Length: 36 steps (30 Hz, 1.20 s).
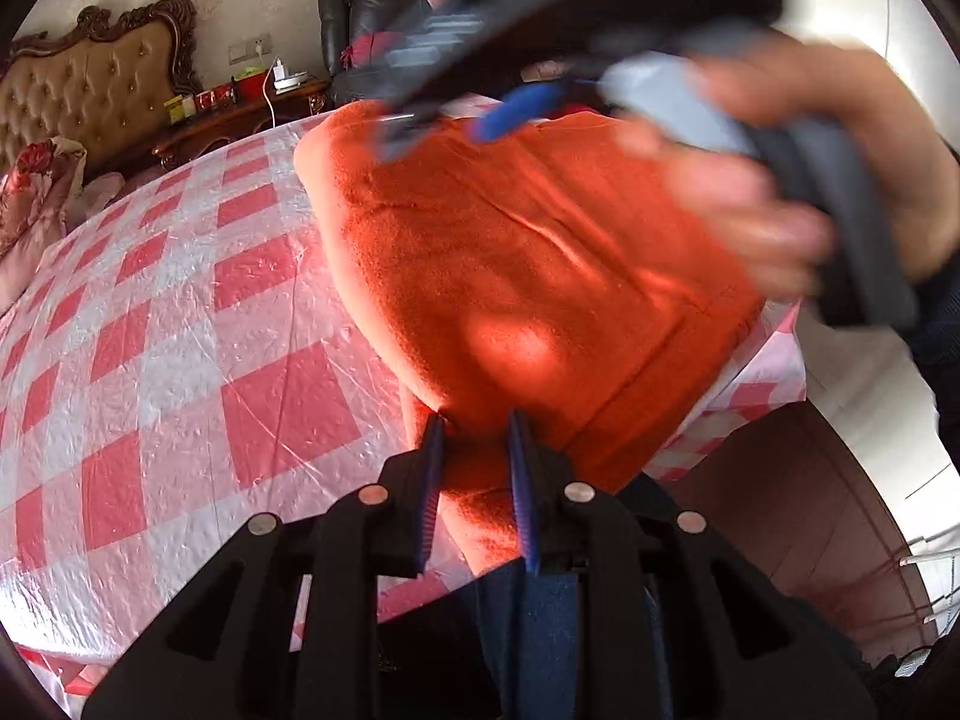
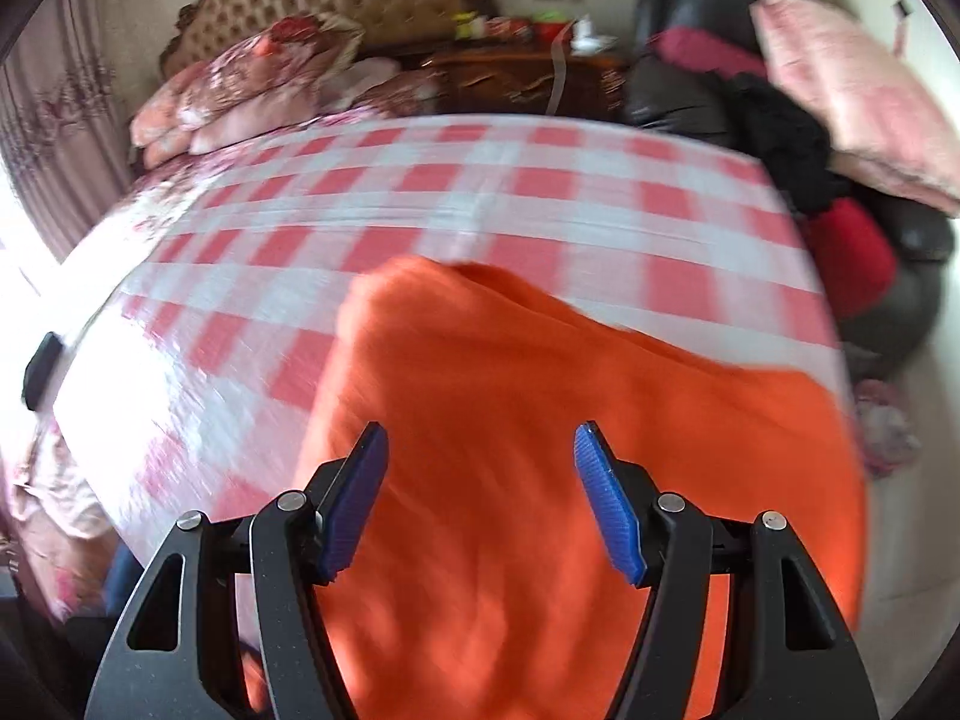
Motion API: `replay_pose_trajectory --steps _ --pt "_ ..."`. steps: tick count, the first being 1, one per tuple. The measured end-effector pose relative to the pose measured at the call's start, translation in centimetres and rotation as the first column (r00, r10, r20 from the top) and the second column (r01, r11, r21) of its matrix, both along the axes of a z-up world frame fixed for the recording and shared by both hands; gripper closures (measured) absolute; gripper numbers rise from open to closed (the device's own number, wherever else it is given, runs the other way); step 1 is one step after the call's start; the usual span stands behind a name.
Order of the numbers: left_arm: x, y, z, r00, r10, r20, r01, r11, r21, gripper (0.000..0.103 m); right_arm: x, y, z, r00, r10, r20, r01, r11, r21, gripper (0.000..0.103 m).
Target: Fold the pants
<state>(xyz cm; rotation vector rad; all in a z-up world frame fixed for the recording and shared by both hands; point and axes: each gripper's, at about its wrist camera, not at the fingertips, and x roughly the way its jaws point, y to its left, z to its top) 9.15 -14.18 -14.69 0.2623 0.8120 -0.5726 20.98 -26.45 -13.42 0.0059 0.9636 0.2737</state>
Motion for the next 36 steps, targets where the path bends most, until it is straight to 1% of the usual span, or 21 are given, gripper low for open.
replay_pose_trajectory --steps 1,3,6,9,10,11,13,15,16,17,18,20,22,23,25,27,28,30,33,35,36 --pt "-0.2 -0.1 -0.1 1.000 -0.004 0.010 0.004 1.000 0.008 0.082 1.3 0.9 -0.3 1.000 0.014 -0.017 -0.014 1.000 0.019 0.040" --pt "-0.3 -0.2 -0.2 1.000 -0.011 0.021 0.010 1.000 0.012 0.082 3.6 2.1 -1.0 1.000 -0.002 -0.025 0.002 1.000 -0.001 0.040" --pt "-0.1 0.2 -0.3 1.000 -0.017 0.015 0.017 1.000 -0.013 0.082 7.4 2.0 -2.8 0.995 -0.074 -0.065 0.074 0.997 0.000 0.040" --pt "0.0 0.3 -0.4 1.000 -0.024 0.018 0.025 0.999 -0.022 0.082 8.6 1.8 -4.3 0.991 -0.119 -0.062 0.118 0.993 -0.030 0.039" --pt "-0.3 0.4 -0.3 1.000 -0.024 0.016 0.024 0.999 -0.026 0.081 8.6 1.8 -4.2 0.991 -0.121 -0.063 0.119 0.992 -0.036 0.039" --pt "-0.3 0.6 -0.4 1.000 -0.022 0.010 0.022 0.999 -0.042 0.081 8.2 1.4 -3.5 0.990 -0.129 -0.060 0.130 0.992 0.001 0.039" --pt "0.0 1.0 -0.4 1.000 -0.014 -0.003 0.014 0.997 -0.079 0.081 6.8 -0.4 -1.4 0.987 -0.163 -0.009 0.163 0.982 0.096 0.036" --pt "0.1 1.3 -0.2 1.000 -0.012 -0.012 0.011 0.996 -0.093 0.079 5.1 -2.1 0.5 0.981 -0.189 0.042 0.183 0.977 0.107 0.033" --pt "0.2 1.6 0.3 1.000 -0.001 -0.013 0.000 0.994 -0.114 0.074 3.7 -3.4 1.6 0.974 -0.210 0.079 0.203 0.975 0.092 0.029" --pt "0.5 2.2 0.9 1.000 0.015 -0.009 -0.017 0.988 -0.153 0.070 2.3 -4.6 2.3 0.966 -0.235 0.109 0.229 0.971 0.066 0.026" --pt "1.0 2.6 1.6 0.999 0.040 0.002 -0.039 0.983 -0.181 0.069 1.3 -5.6 2.7 0.958 -0.255 0.131 0.252 0.967 0.037 0.025" --pt "2.7 3.1 2.5 0.996 0.086 0.008 -0.082 0.975 -0.208 0.069 -0.3 -7.9 2.7 0.941 -0.300 0.159 0.314 0.947 -0.071 0.025" --pt "4.9 2.5 3.0 0.994 0.105 0.010 -0.101 0.977 -0.190 0.070 -1.5 -10.5 2.2 0.918 -0.361 0.166 0.389 0.901 -0.190 0.025" --pt "6.3 1.9 3.4 0.993 0.111 0.026 -0.105 0.978 -0.182 0.071 -1.8 -11.6 2.0 0.910 -0.382 0.163 0.410 0.887 -0.211 0.025" --pt "8.3 0.6 3.8 0.995 0.090 0.036 -0.082 0.978 -0.191 0.071 -2.2 -13.9 1.2 0.897 -0.422 0.131 0.442 0.868 -0.228 0.025" --pt "10.6 -1.5 3.4 0.998 0.061 0.014 -0.058 0.987 -0.151 0.071 -2.7 -15.6 0.5 0.882 -0.458 0.113 0.471 0.846 -0.248 0.025" --pt "11.6 -2.9 2.8 1.000 0.019 -0.012 -0.020 0.993 -0.119 0.070 -2.8 -16.2 0.2 0.879 -0.465 0.104 0.476 0.847 -0.239 0.023" --pt "13.4 -4.4 1.7 1.000 0.011 -0.013 -0.011 0.999 -0.033 0.069 -2.1 -16.8 -1.0 0.881 -0.470 0.060 0.471 0.856 -0.213 0.023" --pt "15.1 -5.1 1.5 1.000 -0.009 -0.009 0.009 1.000 0.000 0.069 -2.7 -17.5 -2.4 0.874 -0.486 0.017 0.483 0.864 -0.144 0.024" --pt "15.6 -5.4 1.5 1.000 -0.021 -0.006 0.022 1.000 0.019 0.069 -2.8 -17.5 -2.8 0.866 -0.500 0.010 0.498 0.860 -0.109 0.024" --pt "15.7 -5.3 1.6 1.000 -0.020 -0.012 0.020 1.000 0.015 0.069 -2.8 -17.5 -2.9 0.863 -0.506 0.011 0.504 0.858 -0.099 0.024"
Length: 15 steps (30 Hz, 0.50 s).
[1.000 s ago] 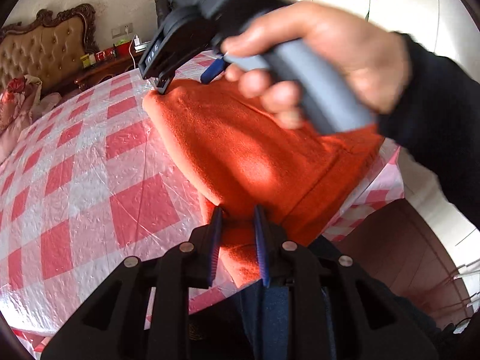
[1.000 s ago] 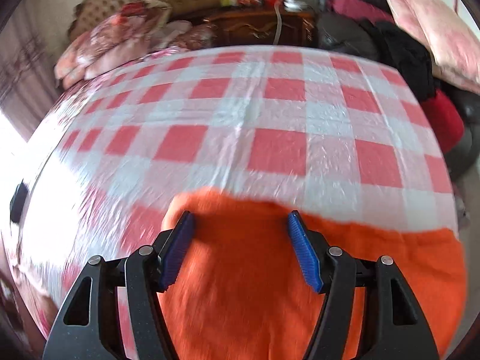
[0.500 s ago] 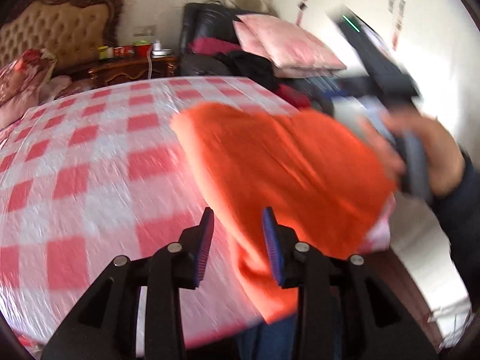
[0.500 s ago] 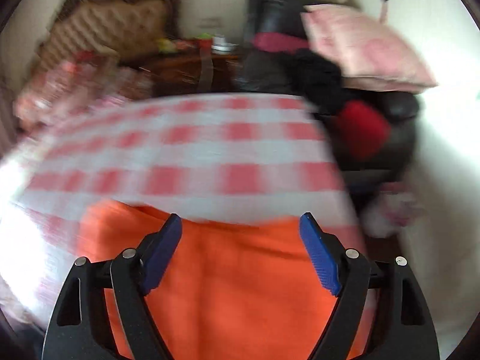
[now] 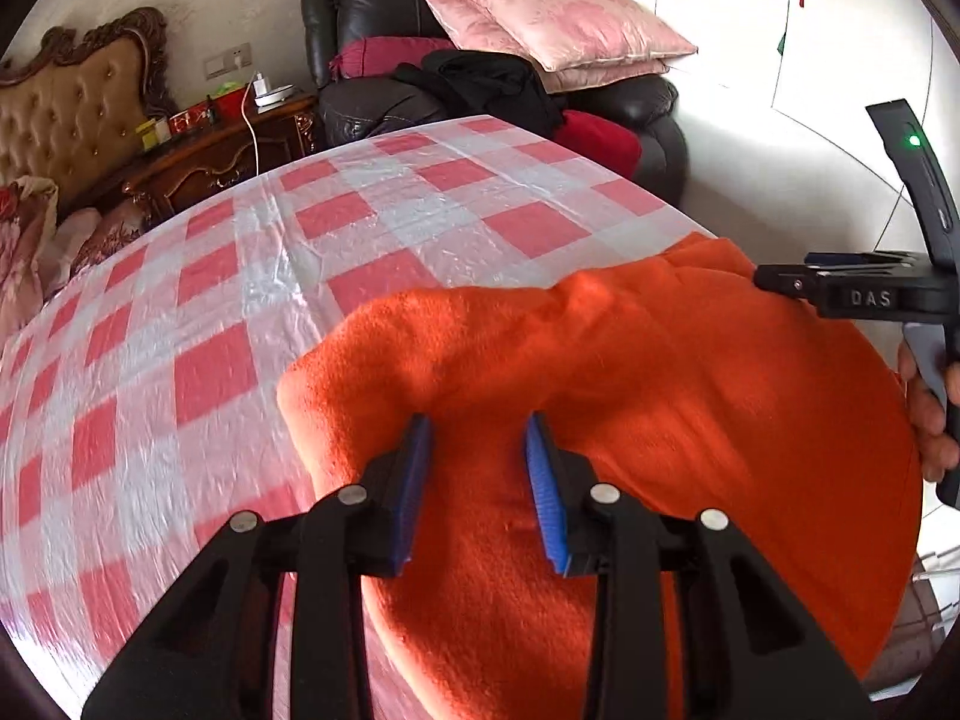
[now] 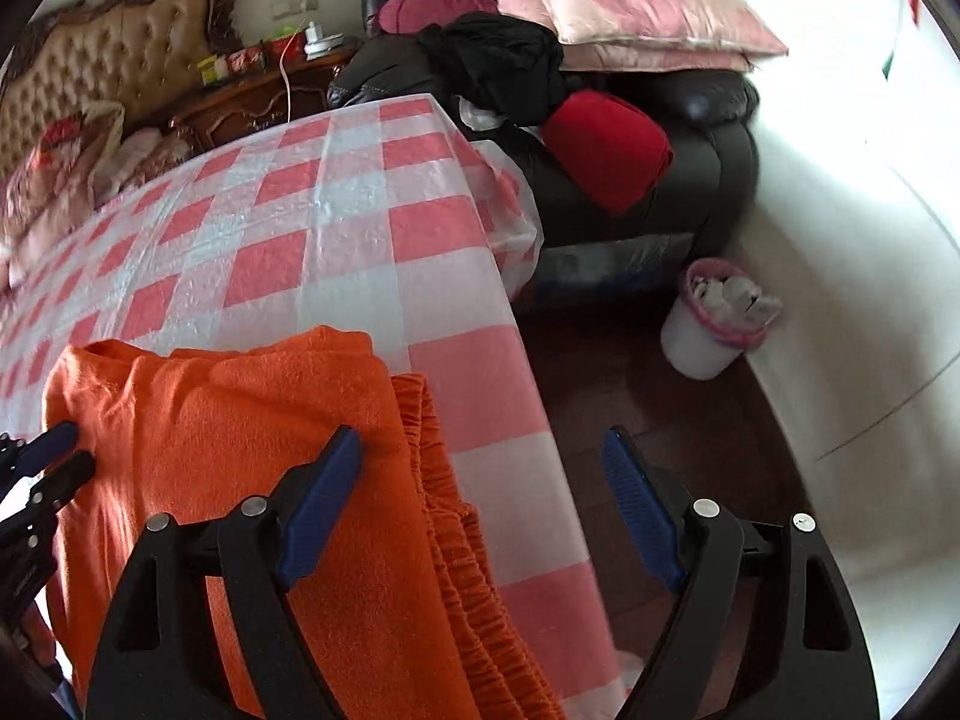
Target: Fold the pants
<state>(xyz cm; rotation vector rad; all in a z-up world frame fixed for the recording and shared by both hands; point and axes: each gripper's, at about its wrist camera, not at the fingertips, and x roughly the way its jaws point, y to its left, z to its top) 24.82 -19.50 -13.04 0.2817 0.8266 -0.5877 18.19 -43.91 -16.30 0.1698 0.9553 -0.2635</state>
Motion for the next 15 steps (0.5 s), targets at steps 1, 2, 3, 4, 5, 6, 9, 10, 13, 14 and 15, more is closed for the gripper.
replay_pose_trajectory --steps 1,2,3,4,5,6,9,10,13,14,15 --pt "-0.1 0.2 0.4 1.000 0.006 -0.005 -0.006 1.000 -0.018 0.069 -0.1 0.0 0.0 1.000 -0.005 0.007 0.005 1.000 0.001 0.024" --pt "-0.7 1.1 1.2 1.000 0.020 -0.001 -0.020 0.997 -0.073 0.062 -0.1 0.1 0.1 1.000 -0.007 0.011 0.007 1.000 -0.001 0.024" --pt "-1.1 1.8 1.8 0.999 0.040 0.006 -0.039 0.992 -0.117 0.054 -0.4 0.2 0.4 1.000 -0.011 0.015 0.011 1.000 -0.012 0.024" --pt "-1.7 2.7 2.3 0.996 0.085 0.016 -0.081 0.985 -0.151 0.044 -0.6 0.4 0.9 1.000 -0.018 0.021 0.019 0.999 -0.033 0.024" --pt "-2.2 3.5 2.6 0.992 0.124 0.012 -0.120 0.979 -0.167 0.044 -0.6 0.6 1.3 0.999 -0.021 0.028 0.022 0.998 -0.054 0.024" --pt "-2.6 4.1 2.5 0.990 0.144 -0.008 -0.143 0.973 -0.180 0.044 -1.1 1.1 2.1 0.999 -0.018 0.043 0.022 0.996 -0.089 0.024" --pt "-4.2 5.5 2.2 0.982 0.179 -0.057 -0.187 0.960 -0.206 0.045 -2.7 3.5 3.9 0.998 0.018 0.068 -0.006 0.984 -0.177 0.023" --pt "-4.9 5.7 2.0 0.981 0.182 -0.073 -0.193 0.960 -0.202 0.045 -3.0 4.1 4.0 0.998 0.026 0.063 -0.014 0.982 -0.186 0.023" --pt "-6.5 5.9 1.4 0.977 0.185 -0.102 -0.202 0.961 -0.191 0.045 -3.7 5.4 3.5 0.999 0.039 0.037 -0.031 0.981 -0.190 0.023" --pt "-7.0 5.8 1.2 0.977 0.182 -0.109 -0.200 0.963 -0.182 0.044 -3.8 5.6 3.3 0.999 0.038 0.030 -0.031 0.981 -0.190 0.023" --pt "-7.2 5.7 1.0 0.977 0.181 -0.112 -0.199 0.964 -0.175 0.044 -3.9 5.7 2.8 0.999 0.034 0.014 -0.031 0.982 -0.188 0.023"
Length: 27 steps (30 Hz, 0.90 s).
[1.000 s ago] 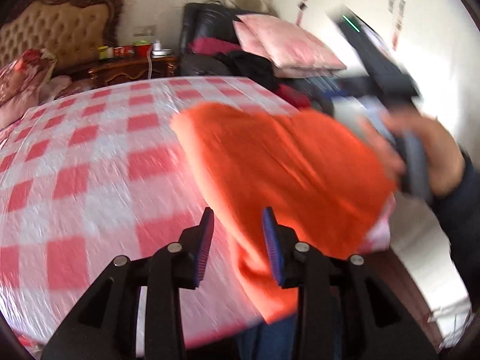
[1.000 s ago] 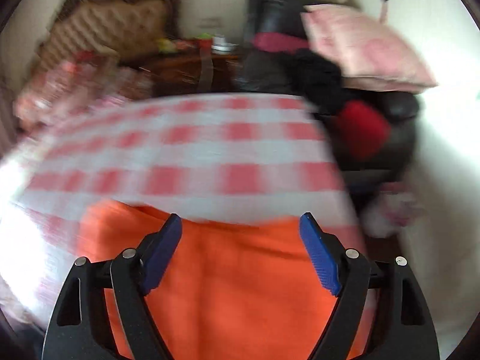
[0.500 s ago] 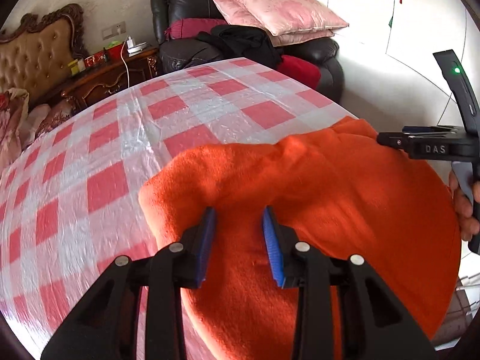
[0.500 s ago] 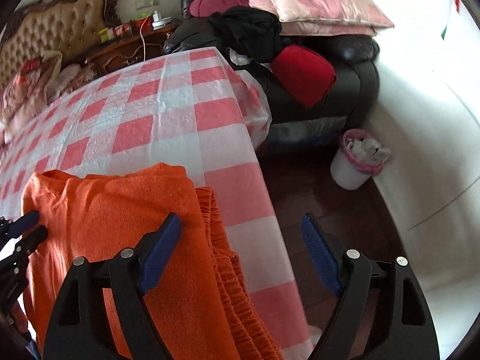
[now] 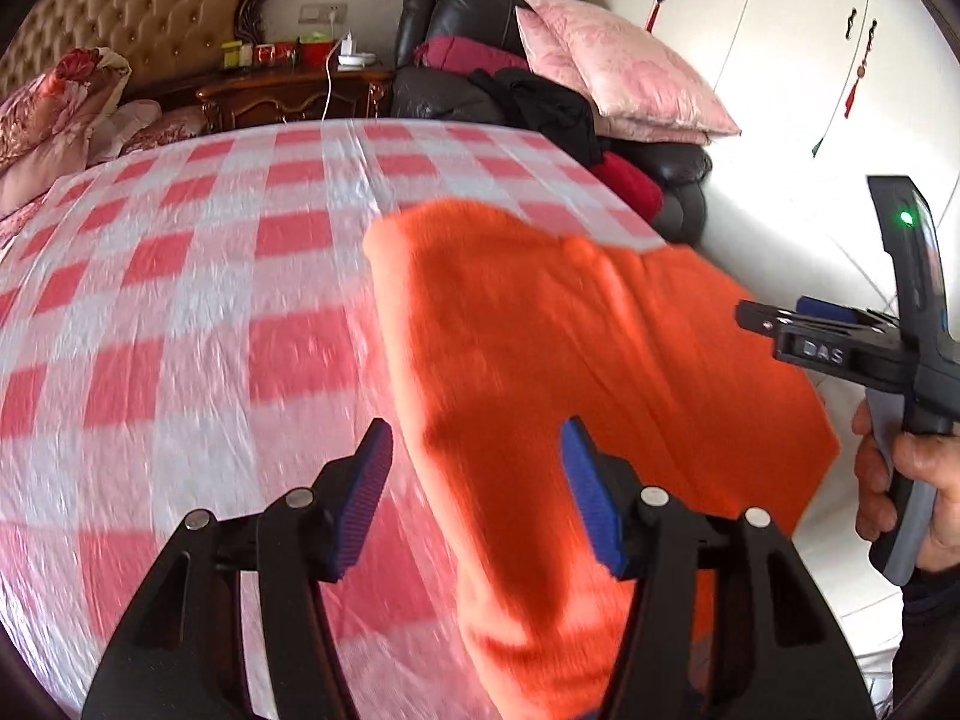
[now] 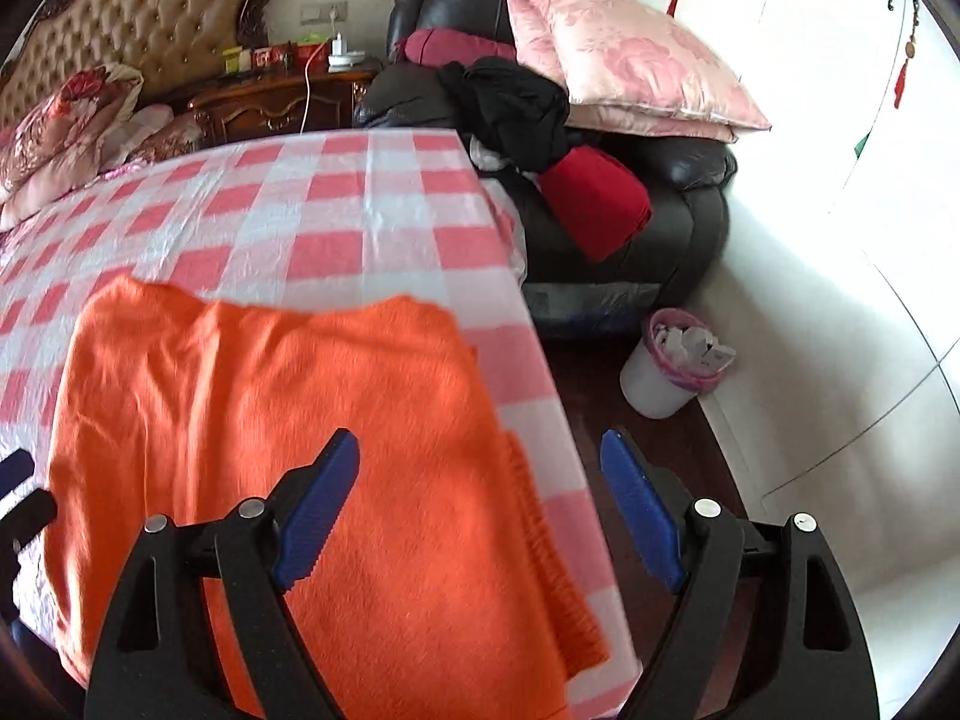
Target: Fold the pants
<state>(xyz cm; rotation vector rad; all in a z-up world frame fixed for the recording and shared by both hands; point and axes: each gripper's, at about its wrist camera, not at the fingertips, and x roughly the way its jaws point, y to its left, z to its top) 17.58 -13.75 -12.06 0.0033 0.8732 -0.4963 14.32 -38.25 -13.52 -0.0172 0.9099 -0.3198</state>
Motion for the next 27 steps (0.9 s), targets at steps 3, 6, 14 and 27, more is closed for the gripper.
replay_pose_trajectory --steps 3,6,14,27 --pt "-0.2 0.3 -0.5 0.999 0.017 -0.034 -0.017 1.000 -0.003 0.044 0.1 -0.2 -1.4 0.999 -0.008 -0.048 0.009 1.000 0.021 0.023" --pt "0.2 1.1 -1.2 0.994 0.050 -0.097 -0.055 0.998 -0.044 0.044 0.0 -0.6 -2.0 0.998 -0.016 -0.056 0.018 0.999 0.039 0.019" --pt "0.4 1.2 -2.5 0.976 0.007 -0.219 -0.031 0.994 -0.108 0.080 0.2 -0.6 -3.3 0.998 0.024 -0.061 -0.017 0.993 0.116 0.036" --pt "4.3 0.0 -2.0 0.987 0.032 -0.159 -0.043 0.997 -0.060 0.086 3.3 -0.7 -3.3 0.999 0.042 -0.022 -0.039 0.990 0.138 0.040"
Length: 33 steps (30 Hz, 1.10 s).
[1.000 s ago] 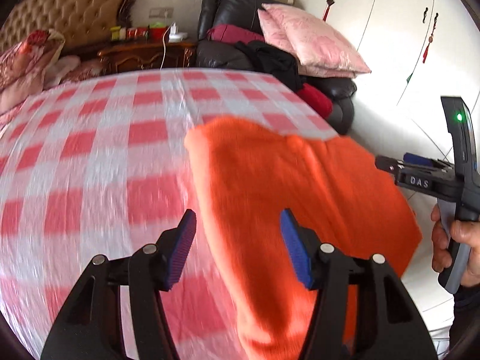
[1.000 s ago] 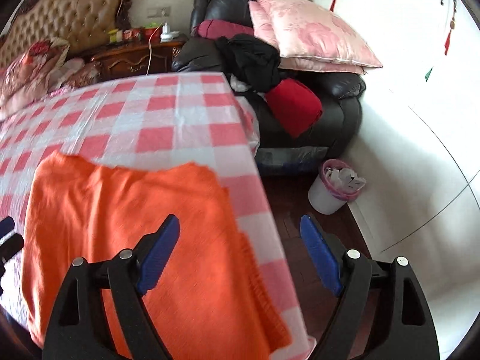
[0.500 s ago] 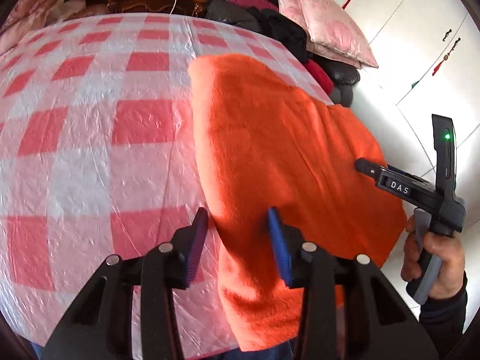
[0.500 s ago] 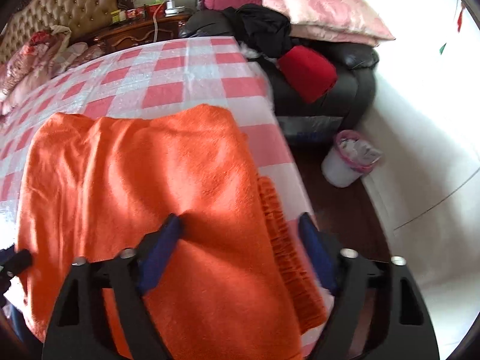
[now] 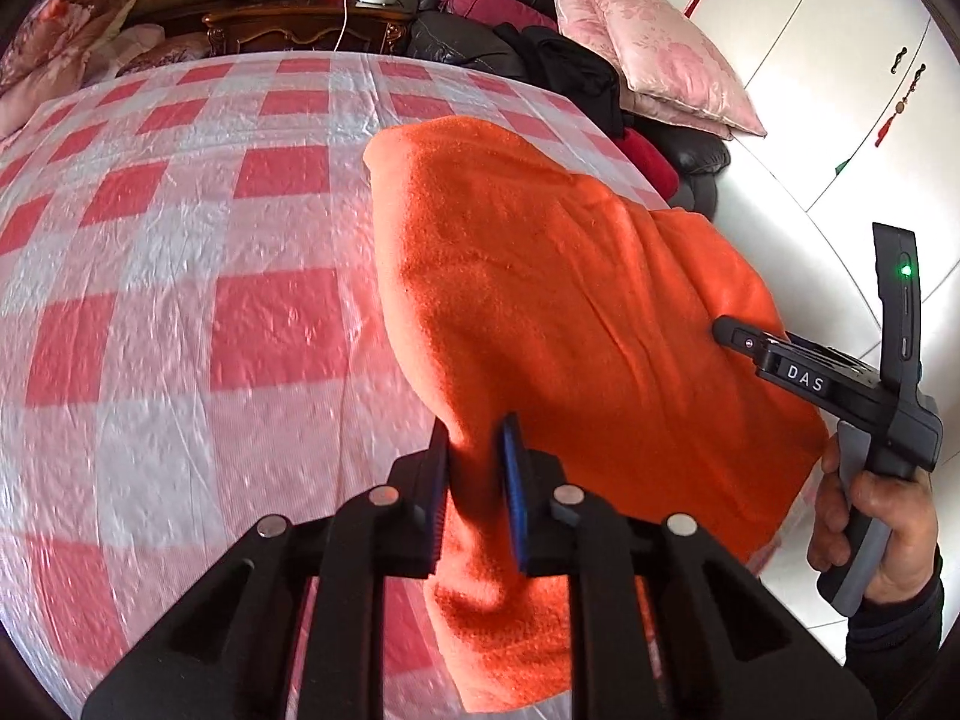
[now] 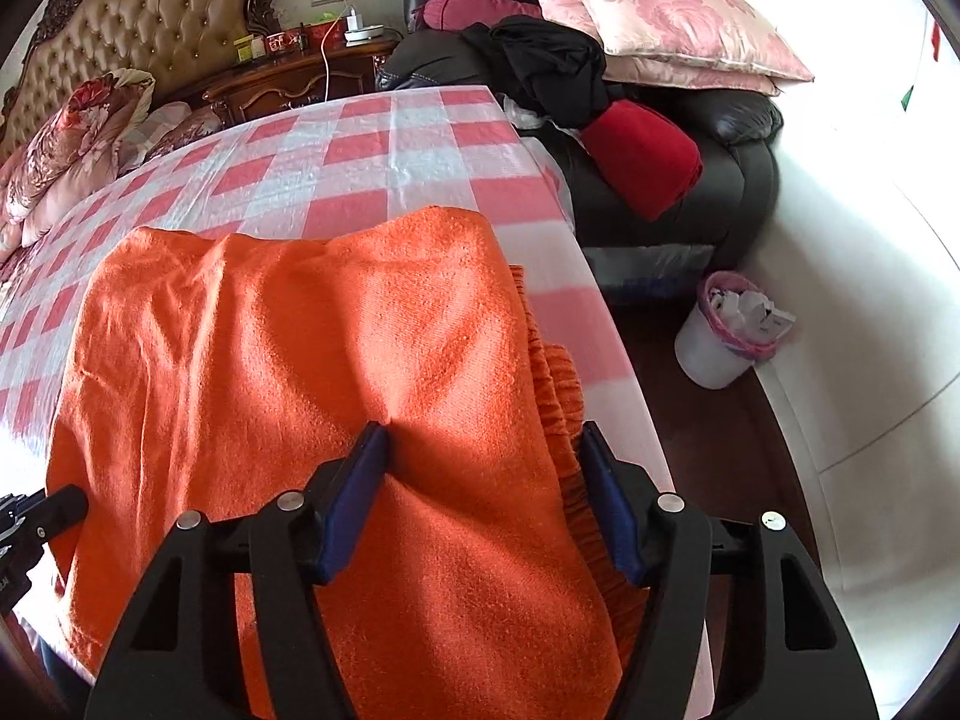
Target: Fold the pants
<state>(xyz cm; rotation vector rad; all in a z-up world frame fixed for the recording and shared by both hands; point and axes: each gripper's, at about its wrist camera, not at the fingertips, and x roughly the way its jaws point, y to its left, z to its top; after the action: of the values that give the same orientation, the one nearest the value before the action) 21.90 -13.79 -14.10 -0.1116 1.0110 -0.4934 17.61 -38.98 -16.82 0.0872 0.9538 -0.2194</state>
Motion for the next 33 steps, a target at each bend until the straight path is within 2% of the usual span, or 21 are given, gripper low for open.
replay_pose_trajectory --steps 4,9,12,14,15,17,19,20,22,24,25,27,28,29,31,33 --pt "0.8 0.1 0.2 1.000 0.029 0.003 -0.029 1.000 0.006 0.080 1.4 0.0 0.1 1.000 0.003 0.003 -0.003 1.000 -0.008 0.040" --pt "-1.7 -0.4 2.3 0.989 0.047 0.142 -0.055 0.997 0.050 0.080 0.1 0.6 1.7 0.999 -0.019 0.030 0.021 0.998 -0.067 0.036" --pt "-3.3 -1.9 2.8 0.977 0.006 0.214 -0.031 0.993 0.115 0.080 -1.3 1.0 2.6 0.999 -0.006 0.048 0.009 0.999 -0.046 0.036" --pt "-4.4 -2.1 3.5 0.957 0.017 0.288 -0.061 0.987 0.145 0.078 -2.0 1.4 2.6 0.999 -0.003 0.047 0.006 0.998 -0.057 0.035" --pt "-5.0 -2.1 4.1 0.939 0.028 0.344 -0.086 0.984 0.155 0.075 -2.4 1.5 2.6 0.999 -0.003 0.050 0.006 0.998 -0.062 0.035" --pt "-6.1 -2.3 4.9 0.895 0.024 0.446 -0.124 0.973 0.195 0.057 -3.1 1.3 2.4 0.999 -0.006 0.049 0.009 0.999 -0.051 0.034" --pt "-6.6 -2.7 5.1 0.871 0.016 0.491 -0.147 0.962 0.229 0.044 -3.7 1.0 2.2 0.999 -0.017 0.048 0.019 0.999 -0.045 0.031" --pt "-6.7 -2.9 4.9 0.870 0.005 0.492 -0.142 0.960 0.242 0.039 -3.8 0.9 2.1 0.999 -0.019 0.043 0.021 0.999 -0.048 0.030" --pt "-6.7 -3.7 4.3 0.890 -0.019 0.456 -0.125 0.950 0.284 0.039 -4.2 1.1 2.1 0.999 -0.007 0.043 0.009 0.999 -0.052 0.026" --pt "-6.9 -4.3 4.0 0.911 -0.040 0.411 -0.087 0.954 0.286 0.036 -4.6 1.4 2.4 0.998 0.014 0.062 -0.012 0.999 -0.037 0.018" --pt "-7.1 -4.4 4.0 0.916 -0.043 0.398 -0.082 0.953 0.291 0.036 -4.7 1.8 2.6 0.997 0.033 0.071 -0.030 0.999 -0.042 0.017" --pt "-7.4 -4.9 4.5 0.908 -0.061 0.414 -0.078 0.948 0.310 0.022 -4.8 2.9 2.9 0.996 0.049 0.076 -0.042 0.994 -0.099 0.017" --pt "-7.4 -4.9 4.7 0.908 -0.060 0.415 -0.074 0.952 0.298 0.011 -4.7 3.6 3.0 0.996 0.064 0.069 -0.057 0.993 -0.102 0.017" --pt "-7.2 -4.8 5.0 0.915 -0.040 0.401 -0.075 0.961 0.265 0.009 -4.6 3.9 2.9 0.995 0.069 0.070 -0.063 0.994 -0.088 0.017" --pt "-7.1 -4.8 5.0 0.922 -0.004 0.387 -0.107 0.958 0.265 0.002 -4.7 4.2 2.9 0.994 0.068 0.086 -0.062 0.996 -0.071 0.017" --pt "-7.0 -5.2 4.9 0.920 -0.005 0.391 -0.103 0.962 0.252 0.002 -4.6 4.5 2.8 0.994 0.055 0.097 -0.045 0.994 -0.101 0.017"
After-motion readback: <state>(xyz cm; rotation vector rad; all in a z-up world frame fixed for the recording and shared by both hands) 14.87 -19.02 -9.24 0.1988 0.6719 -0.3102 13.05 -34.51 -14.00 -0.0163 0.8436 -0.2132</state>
